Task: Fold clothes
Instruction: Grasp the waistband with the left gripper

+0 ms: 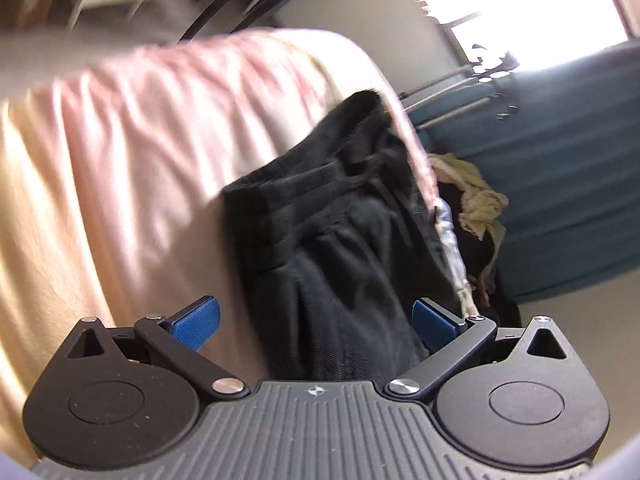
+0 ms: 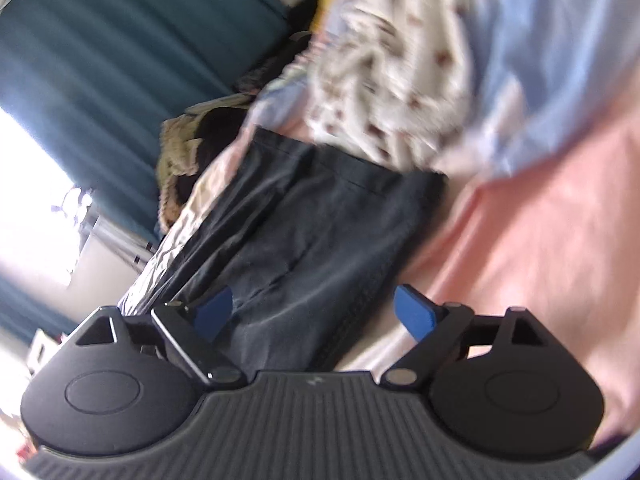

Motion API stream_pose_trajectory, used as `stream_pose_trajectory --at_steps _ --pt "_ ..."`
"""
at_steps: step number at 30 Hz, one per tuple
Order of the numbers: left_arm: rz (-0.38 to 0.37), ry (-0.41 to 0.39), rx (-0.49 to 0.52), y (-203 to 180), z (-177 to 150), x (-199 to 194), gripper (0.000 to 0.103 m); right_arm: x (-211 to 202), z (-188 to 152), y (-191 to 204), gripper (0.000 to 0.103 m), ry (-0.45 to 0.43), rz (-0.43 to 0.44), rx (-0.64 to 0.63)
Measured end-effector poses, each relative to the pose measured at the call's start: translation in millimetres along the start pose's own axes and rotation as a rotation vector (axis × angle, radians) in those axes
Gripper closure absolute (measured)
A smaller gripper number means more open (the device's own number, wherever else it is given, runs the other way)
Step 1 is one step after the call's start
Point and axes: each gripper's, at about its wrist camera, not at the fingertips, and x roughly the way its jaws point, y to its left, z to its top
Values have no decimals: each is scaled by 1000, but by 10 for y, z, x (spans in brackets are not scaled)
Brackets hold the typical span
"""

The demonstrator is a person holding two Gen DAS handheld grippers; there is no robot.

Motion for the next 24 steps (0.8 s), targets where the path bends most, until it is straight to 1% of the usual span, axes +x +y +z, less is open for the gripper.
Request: stream_pose_trajectory --at_steps 3,4,6,7,9,12,13,15,16,17,19,20,22,23,24 --pt "-19 37 6 -26 -25 130 1 78 28 -120 14 1 -30 61" --pt "-26 49 10 -38 -35 171 1 94 32 -151 14 -2 -27 79" --pt "-66 78 13 -2 1 288 1 119 33 -194 14 -7 -30 98" --pt "-64 85 13 3 4 326 1 131 34 -213 14 -9 -34 106" --pt "-45 86 -2 20 25 394 2 167 40 -276 14 -14 -36 124" --pt "-77 68 -38 60 74 400 6 235 55 -342 14 -35 -16 141" --pt "-81 68 -38 58 85 409 8 262 65 -355 14 -43 -10 143" --pt "-66 73 -29 46 96 433 17 320 94 -343 14 -59 12 131" --pt "-55 82 -23 39 103 446 25 351 111 -328 14 -65 16 123" --pt "-45 93 -17 32 110 459 29 389 129 -314 15 -67 15 121" --pt "-54 119 2 1 127 524 29 483 170 -287 19 -63 10 117" --pt "-60 131 13 -25 139 567 29 528 188 -267 19 -61 -3 109" --pt "-48 138 26 -63 153 627 29 618 219 -229 20 -44 -41 93" --pt "-37 138 28 -78 155 652 34 666 232 -216 23 -38 -57 82" --pt "-11 131 26 -82 151 657 40 714 246 -206 26 -34 -76 67"
